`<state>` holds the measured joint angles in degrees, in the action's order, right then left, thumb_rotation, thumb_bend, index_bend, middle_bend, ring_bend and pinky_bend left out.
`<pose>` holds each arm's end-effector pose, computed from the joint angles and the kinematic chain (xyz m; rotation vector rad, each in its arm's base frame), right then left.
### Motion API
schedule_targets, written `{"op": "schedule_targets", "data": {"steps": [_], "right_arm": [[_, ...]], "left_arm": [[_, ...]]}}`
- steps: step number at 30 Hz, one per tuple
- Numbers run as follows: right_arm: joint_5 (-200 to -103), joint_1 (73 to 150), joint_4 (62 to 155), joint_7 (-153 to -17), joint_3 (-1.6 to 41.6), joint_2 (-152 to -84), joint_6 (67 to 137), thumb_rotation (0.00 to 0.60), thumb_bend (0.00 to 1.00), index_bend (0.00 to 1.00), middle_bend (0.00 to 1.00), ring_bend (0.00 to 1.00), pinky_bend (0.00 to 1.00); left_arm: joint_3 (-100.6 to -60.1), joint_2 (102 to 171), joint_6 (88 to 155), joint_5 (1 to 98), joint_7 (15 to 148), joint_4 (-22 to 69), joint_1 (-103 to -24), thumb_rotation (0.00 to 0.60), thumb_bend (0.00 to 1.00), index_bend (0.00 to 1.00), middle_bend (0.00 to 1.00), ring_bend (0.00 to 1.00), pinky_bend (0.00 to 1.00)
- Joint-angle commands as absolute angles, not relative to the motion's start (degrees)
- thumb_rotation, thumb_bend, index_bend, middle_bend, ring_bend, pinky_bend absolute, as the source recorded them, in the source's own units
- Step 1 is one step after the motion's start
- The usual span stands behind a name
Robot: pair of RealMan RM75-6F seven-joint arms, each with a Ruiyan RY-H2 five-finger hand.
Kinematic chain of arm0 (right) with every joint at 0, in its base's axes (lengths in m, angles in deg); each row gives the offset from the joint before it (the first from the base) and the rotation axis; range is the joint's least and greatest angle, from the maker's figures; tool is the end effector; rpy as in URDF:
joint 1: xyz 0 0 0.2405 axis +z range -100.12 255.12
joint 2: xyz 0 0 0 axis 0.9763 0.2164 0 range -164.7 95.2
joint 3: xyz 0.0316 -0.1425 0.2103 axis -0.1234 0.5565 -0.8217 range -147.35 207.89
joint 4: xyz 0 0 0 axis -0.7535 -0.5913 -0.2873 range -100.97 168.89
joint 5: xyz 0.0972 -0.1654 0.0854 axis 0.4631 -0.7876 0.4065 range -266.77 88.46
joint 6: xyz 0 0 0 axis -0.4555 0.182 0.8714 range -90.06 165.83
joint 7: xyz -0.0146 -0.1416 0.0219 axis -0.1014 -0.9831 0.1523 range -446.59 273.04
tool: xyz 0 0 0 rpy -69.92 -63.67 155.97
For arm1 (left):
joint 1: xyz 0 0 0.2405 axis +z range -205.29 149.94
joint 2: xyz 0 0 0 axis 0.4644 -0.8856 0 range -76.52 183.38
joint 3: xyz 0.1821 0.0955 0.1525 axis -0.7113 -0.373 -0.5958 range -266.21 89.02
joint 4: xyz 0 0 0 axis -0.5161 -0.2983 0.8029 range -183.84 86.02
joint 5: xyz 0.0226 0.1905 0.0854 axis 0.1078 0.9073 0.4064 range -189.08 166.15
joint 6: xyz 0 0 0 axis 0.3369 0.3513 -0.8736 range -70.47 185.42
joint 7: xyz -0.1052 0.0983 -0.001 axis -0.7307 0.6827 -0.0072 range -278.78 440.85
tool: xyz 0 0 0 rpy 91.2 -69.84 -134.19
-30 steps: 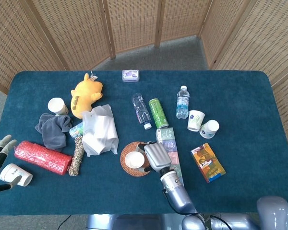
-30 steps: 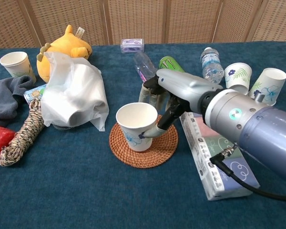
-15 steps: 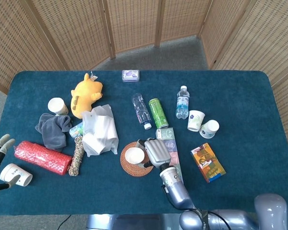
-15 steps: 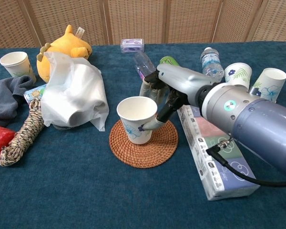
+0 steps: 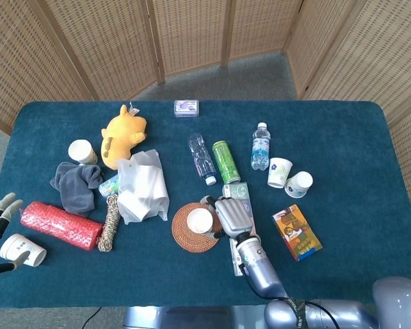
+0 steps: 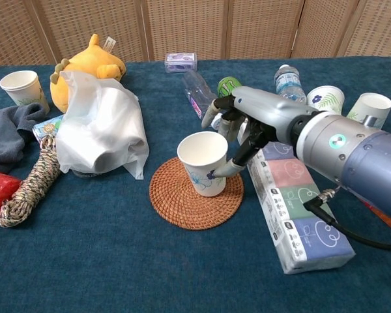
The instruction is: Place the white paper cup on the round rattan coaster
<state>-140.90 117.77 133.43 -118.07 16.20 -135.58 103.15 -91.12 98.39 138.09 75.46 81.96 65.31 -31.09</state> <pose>-0.0746 -0.2830 -0.0563 1.7430 -1.2814 1.0730 -0.2669 0.1483 0.2019 -1.4563 -1.0675 -0.8021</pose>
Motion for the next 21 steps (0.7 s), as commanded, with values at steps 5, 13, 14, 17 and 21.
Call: {"op": "schedule_targets", "data": {"steps": [5, 13, 14, 17, 21], "right_arm": [[-141.62, 117.19, 136.32, -117.10, 17.09, -132.94, 102.97, 0.600, 0.00, 0.15, 0.31, 0.29, 0.41], [-146.66, 115.65, 138.90, -114.78, 17.71, -128.96, 105.26, 0.600, 0.00, 0.10, 0.15, 0.18, 0.37], [-148.66, 115.21, 138.68, -113.43, 17.60, -128.53, 106.09, 0.600, 0.00, 0.11, 0.16, 0.18, 0.37], [-153.49, 113.74, 137.99, -108.21, 17.21, -127.26, 108.00, 0.600, 0.00, 0.14, 0.17, 0.18, 0.37], [-158.65, 112.16, 137.97, -103.32, 16.73, -123.90, 109.92, 0.600, 0.00, 0.15, 0.18, 0.18, 0.37]], "left_arm": [[-91.11, 98.42, 138.26, 75.39, 82.16, 65.39, -30.97, 0.600, 0.27, 0.00, 0.00, 0.00, 0.00], [-91.18, 98.52, 138.13, 75.37, 82.46, 65.46, -30.94, 0.600, 0.27, 0.00, 0.00, 0.00, 0.00], [-91.21, 98.52, 138.12, 75.42, 82.52, 65.49, -30.93, 0.600, 0.27, 0.00, 0.00, 0.00, 0.00], [-91.23, 98.52, 138.23, 75.51, 82.45, 65.64, -30.87, 0.600, 0.27, 0.00, 0.00, 0.00, 0.00], [-91.22, 98.43, 138.49, 75.57, 82.35, 65.66, -30.74, 0.600, 0.27, 0.00, 0.00, 0.00, 0.00]]}}
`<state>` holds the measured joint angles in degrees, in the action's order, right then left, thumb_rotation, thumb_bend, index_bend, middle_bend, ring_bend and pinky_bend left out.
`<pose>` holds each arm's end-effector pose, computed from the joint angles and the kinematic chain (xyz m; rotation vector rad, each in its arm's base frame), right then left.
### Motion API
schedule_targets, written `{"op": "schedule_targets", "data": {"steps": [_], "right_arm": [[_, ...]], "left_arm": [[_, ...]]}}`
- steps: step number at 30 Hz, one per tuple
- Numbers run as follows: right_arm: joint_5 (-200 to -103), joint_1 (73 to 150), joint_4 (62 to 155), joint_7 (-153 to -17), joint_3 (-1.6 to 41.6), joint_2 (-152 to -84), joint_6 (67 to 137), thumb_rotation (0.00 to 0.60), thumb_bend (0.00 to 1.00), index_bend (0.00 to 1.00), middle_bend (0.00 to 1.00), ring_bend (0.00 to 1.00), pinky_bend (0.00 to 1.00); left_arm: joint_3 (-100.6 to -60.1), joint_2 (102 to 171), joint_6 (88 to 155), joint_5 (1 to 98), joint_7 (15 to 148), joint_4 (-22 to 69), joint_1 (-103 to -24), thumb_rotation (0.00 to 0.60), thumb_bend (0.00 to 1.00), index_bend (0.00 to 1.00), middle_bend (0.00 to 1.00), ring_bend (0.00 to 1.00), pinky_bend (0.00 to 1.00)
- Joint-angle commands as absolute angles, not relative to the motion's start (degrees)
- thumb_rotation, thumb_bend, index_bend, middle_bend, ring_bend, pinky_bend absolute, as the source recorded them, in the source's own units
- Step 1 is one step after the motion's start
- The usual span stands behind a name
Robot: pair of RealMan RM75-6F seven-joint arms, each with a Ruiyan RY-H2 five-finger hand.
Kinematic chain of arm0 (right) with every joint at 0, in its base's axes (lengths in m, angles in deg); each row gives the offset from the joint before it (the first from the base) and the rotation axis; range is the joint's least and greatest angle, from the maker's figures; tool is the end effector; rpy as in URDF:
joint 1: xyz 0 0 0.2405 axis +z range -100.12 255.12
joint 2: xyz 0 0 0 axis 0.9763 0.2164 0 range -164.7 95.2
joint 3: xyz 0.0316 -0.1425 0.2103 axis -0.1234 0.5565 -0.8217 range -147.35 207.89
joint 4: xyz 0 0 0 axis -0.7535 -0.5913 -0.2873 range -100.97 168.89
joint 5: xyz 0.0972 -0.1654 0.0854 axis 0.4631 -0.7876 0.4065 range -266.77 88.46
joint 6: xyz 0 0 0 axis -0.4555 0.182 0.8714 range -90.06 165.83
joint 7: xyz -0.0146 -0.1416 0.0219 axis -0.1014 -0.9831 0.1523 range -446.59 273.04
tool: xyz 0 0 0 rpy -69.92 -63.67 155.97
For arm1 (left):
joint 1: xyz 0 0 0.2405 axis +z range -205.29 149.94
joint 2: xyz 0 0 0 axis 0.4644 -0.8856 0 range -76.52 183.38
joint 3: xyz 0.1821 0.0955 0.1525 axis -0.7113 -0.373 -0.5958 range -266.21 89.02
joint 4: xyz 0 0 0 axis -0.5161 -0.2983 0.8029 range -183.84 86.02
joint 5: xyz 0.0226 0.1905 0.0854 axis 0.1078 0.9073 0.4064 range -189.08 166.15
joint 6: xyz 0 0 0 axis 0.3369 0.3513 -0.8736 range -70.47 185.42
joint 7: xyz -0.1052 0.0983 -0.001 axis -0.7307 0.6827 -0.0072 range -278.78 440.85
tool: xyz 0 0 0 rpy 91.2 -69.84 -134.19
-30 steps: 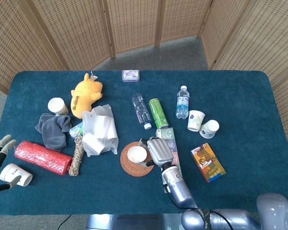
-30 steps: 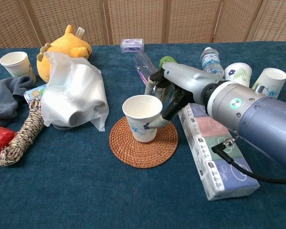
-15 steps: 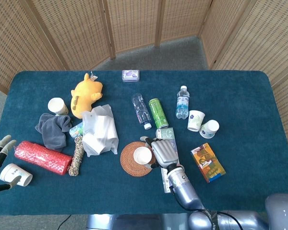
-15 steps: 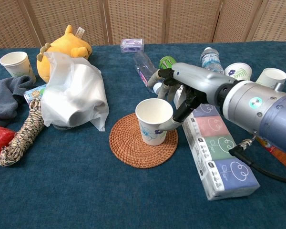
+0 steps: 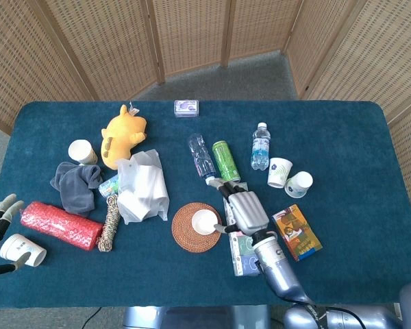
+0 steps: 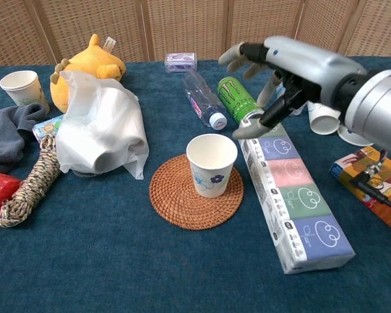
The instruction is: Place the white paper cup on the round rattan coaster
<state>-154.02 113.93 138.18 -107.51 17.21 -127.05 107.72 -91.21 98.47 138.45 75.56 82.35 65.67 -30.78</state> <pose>-0.0853 -0.2858 -0.0004 1.6516 -1.1859 1.2959 -0.2659 0.1466 0.2016 -1.4521 -1.0674 -0.8030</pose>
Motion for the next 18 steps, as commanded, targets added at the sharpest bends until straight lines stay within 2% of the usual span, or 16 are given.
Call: {"op": "schedule_targets", "data": {"steps": [1, 7, 18], "right_arm": [[-159.72, 111.82, 137.89, -102.57, 16.68, -122.89, 110.32, 0.600, 0.00, 0.15, 0.19, 0.18, 0.37], [-163.65, 108.77, 135.65, -93.73, 17.40, -115.29, 110.56, 0.600, 0.00, 0.16, 0.21, 0.18, 0.37], [-168.10, 100.74, 122.85, -79.79, 21.17, -106.70, 114.99, 0.600, 0.00, 0.16, 0.20, 0.18, 0.37]], "left_arm": [[-91.23, 98.41, 138.47, 75.54, 82.28, 65.66, -30.72, 0.600, 0.27, 0.00, 0.00, 0.00, 0.00], [-91.34, 98.36, 138.46, 75.90, 82.26, 65.71, -30.69, 0.600, 0.27, 0.00, 0.00, 0.00, 0.00], [-91.44, 98.70, 138.43, 75.77, 83.37, 65.83, -30.58, 0.600, 0.27, 0.00, 0.00, 0.00, 0.00]]}}
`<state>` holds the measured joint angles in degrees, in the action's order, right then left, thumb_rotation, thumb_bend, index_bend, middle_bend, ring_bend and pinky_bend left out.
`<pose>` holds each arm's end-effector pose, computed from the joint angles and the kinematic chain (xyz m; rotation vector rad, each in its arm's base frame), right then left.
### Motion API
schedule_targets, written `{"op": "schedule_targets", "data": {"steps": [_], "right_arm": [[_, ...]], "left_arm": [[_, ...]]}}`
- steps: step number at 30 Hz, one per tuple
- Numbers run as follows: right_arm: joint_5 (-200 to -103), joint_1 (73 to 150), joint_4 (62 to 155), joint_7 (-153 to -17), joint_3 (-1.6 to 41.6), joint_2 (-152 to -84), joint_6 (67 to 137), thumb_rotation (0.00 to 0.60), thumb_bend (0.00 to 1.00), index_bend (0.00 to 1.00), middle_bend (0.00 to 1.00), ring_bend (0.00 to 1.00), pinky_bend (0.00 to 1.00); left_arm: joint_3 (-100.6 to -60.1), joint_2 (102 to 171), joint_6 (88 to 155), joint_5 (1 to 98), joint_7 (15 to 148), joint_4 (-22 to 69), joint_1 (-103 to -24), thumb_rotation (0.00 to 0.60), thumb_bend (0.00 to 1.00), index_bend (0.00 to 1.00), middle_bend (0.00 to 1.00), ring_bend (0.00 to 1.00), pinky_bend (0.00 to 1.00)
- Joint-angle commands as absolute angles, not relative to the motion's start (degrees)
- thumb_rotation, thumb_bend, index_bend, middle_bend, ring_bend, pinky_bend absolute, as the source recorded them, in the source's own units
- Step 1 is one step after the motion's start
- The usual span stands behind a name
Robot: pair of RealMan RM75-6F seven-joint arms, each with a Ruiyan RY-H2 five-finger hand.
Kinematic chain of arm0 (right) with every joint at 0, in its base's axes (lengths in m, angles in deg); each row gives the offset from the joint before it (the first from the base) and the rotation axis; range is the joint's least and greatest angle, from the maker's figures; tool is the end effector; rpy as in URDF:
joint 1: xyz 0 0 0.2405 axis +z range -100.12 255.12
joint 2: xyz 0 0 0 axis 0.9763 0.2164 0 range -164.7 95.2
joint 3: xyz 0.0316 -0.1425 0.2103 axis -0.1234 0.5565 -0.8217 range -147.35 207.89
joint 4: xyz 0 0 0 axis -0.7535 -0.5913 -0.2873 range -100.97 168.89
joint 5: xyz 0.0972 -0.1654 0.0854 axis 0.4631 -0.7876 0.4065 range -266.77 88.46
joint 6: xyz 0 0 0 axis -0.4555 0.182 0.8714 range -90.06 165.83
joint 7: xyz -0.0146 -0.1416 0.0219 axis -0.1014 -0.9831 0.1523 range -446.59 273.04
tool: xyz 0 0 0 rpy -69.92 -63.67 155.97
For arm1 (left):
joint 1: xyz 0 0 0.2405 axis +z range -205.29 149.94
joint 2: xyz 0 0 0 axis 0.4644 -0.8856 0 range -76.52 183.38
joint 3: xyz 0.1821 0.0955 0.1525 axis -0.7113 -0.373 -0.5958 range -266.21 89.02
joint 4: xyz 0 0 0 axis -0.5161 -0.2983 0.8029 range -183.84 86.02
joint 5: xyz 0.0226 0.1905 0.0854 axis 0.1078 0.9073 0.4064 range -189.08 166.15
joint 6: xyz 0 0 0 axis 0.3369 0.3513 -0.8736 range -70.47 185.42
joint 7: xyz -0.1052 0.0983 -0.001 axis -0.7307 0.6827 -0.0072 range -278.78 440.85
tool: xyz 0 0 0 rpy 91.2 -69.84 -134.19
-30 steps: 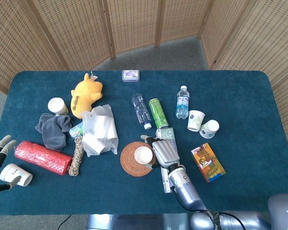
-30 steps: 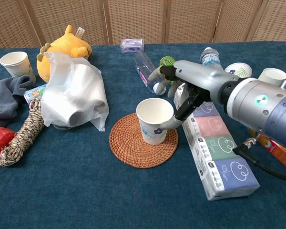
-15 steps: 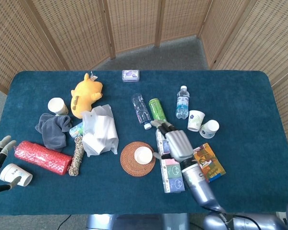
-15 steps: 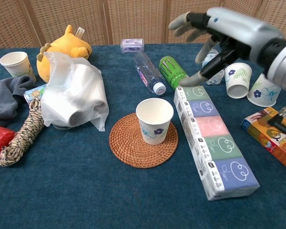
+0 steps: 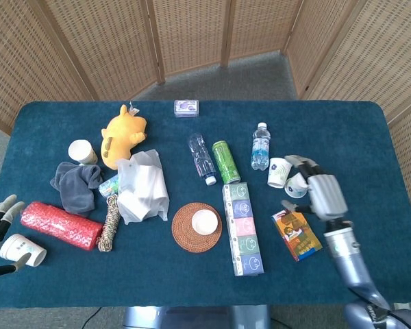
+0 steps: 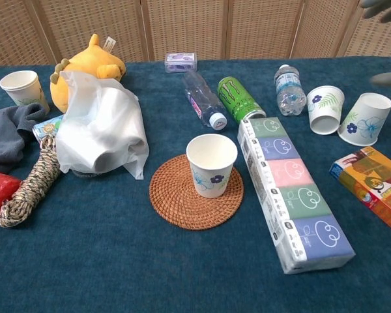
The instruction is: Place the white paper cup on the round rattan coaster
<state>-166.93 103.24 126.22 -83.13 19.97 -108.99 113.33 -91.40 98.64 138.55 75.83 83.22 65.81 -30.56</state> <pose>-0.2151 -0.3016 0.1049 1.4519 -0.9979 1.2720 -0.2655 0.1449 0.2003 -1.4586 -1.0614 -0.7946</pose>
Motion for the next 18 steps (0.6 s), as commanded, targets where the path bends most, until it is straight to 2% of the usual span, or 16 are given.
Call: {"op": "schedule_targets", "data": {"steps": [1, 10, 18], "right_arm": [[-168.21, 100.09, 121.88, -78.68, 21.39, -106.05, 115.32, 0.600, 0.00, 0.16, 0.20, 0.18, 0.37], [-171.23, 93.30, 114.16, -72.94, 23.55, -100.87, 122.02, 0.600, 0.00, 0.16, 0.20, 0.18, 0.37], [-171.54, 88.19, 117.18, -71.48, 26.00, -97.00, 123.81, 0.600, 0.00, 0.14, 0.18, 0.18, 0.37]], "left_arm": [[-91.45, 98.75, 138.36, 75.77, 83.52, 65.84, -30.60, 0.600, 0.27, 0.00, 0.00, 0.00, 0.00], [-91.82, 99.58, 138.77, 76.58, 85.98, 66.48, -30.27, 0.600, 0.27, 0.00, 0.00, 0.00, 0.00], [-92.21, 100.17, 138.82, 76.89, 87.84, 66.77, -29.98, 0.600, 0.27, 0.00, 0.00, 0.00, 0.00]]}}
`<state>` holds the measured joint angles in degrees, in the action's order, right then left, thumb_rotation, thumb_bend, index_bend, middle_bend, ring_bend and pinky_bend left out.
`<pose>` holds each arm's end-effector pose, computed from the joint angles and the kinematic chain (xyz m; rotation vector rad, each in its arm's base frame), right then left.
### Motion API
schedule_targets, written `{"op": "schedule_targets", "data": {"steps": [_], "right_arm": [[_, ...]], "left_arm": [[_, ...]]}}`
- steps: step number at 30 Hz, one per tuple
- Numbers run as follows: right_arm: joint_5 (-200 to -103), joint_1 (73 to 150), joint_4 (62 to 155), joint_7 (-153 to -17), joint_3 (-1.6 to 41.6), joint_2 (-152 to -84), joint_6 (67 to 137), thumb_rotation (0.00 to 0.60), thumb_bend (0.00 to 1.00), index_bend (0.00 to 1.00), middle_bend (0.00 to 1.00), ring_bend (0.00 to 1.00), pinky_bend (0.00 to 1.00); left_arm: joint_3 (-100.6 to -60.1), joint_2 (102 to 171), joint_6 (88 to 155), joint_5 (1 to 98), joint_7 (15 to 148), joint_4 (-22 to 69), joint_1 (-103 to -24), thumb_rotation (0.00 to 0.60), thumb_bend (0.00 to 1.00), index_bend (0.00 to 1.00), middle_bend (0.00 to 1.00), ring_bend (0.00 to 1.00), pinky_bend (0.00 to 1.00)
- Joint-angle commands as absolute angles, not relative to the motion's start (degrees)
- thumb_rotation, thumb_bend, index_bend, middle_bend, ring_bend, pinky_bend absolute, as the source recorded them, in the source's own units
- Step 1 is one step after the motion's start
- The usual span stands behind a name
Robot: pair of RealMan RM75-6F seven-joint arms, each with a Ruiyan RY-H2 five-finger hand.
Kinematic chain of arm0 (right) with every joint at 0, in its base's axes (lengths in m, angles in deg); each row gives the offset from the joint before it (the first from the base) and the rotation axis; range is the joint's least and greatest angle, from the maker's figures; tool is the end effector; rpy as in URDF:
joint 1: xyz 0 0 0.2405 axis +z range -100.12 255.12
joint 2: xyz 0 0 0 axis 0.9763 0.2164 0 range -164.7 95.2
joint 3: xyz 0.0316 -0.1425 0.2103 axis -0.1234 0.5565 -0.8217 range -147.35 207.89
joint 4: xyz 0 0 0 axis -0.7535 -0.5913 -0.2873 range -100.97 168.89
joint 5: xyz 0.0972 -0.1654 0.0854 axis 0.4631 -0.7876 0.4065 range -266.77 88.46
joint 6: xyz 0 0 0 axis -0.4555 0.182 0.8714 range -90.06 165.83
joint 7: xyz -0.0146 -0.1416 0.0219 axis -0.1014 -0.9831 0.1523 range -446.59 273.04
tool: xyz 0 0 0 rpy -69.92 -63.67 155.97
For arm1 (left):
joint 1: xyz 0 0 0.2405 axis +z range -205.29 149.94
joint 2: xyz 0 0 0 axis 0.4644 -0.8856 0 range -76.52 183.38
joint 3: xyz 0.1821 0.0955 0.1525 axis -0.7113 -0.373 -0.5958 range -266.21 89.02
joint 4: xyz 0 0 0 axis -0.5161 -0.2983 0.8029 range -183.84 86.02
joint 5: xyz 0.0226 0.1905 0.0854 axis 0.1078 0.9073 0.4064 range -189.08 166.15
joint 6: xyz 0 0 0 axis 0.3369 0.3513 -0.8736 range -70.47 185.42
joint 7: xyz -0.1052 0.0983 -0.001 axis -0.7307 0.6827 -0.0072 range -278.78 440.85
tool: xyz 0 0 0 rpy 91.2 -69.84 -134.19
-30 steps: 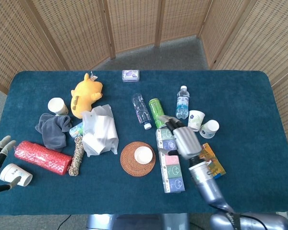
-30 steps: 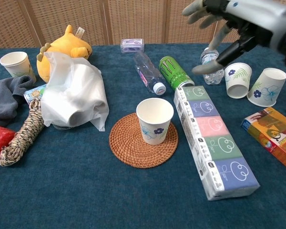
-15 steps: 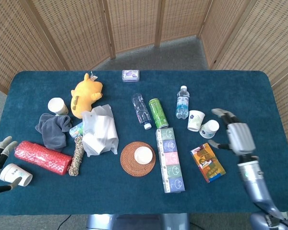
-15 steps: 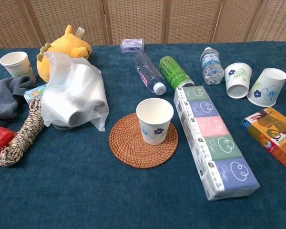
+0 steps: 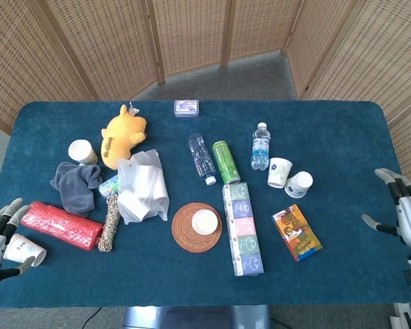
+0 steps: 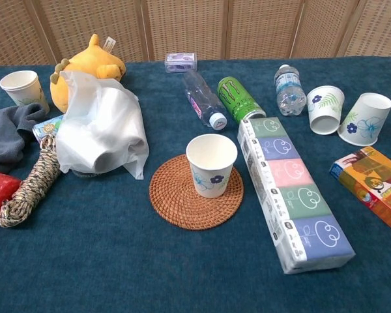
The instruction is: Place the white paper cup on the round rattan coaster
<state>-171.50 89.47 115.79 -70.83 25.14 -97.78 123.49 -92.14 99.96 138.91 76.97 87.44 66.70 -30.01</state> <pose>-0.3234 -0.2332 0.1990 1.3195 -0.8617 1.0796 -0.2608 0.1397 0.1915 -1.4901 -1.0355 -0.7703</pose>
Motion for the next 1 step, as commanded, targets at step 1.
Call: {"op": "schedule_targets", "data": {"steps": [1], "right_arm": [[-171.32, 87.75, 117.81, -71.54, 26.15, -96.85, 123.80, 0.600, 0.00, 0.14, 0.18, 0.17, 0.37]], "left_arm": [[-92.22, 100.26, 138.77, 76.84, 88.09, 66.80, -29.98, 0.600, 0.27, 0.00, 0.00, 0.00, 0.00]]}}
